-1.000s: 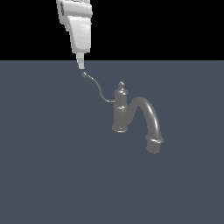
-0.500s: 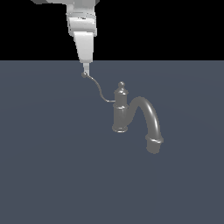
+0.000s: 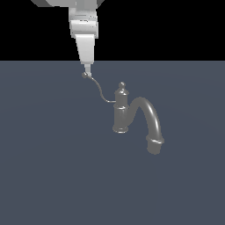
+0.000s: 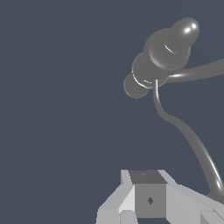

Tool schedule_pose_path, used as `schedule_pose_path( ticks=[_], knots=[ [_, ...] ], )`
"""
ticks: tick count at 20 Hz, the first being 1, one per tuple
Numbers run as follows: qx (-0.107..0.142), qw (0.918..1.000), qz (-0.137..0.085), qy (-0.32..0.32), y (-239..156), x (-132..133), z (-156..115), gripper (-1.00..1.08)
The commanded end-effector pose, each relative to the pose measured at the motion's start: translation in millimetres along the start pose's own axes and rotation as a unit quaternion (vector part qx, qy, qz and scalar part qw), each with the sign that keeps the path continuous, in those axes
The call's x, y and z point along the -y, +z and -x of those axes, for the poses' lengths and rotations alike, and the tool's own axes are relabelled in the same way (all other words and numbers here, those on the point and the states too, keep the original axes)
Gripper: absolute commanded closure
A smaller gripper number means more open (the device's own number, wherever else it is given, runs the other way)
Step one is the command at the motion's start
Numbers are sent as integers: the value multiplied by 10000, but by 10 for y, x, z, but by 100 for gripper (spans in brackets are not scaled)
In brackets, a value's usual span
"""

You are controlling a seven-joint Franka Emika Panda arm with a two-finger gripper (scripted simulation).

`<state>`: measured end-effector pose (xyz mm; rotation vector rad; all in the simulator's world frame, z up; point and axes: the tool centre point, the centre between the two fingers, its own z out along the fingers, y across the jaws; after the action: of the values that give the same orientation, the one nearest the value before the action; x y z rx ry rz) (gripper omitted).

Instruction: Turn on the faucet by rotating a designated handle.

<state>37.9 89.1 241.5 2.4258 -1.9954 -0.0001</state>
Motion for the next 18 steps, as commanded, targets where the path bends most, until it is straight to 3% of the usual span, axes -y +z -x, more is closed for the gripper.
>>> schedule_pose_path(
  ticks=[1,18],
  knots=[
    [-1,10000,-2,2,-2,-46,-3,108],
    [-1,10000,-2,2,0,-538,-12,108]
  ],
)
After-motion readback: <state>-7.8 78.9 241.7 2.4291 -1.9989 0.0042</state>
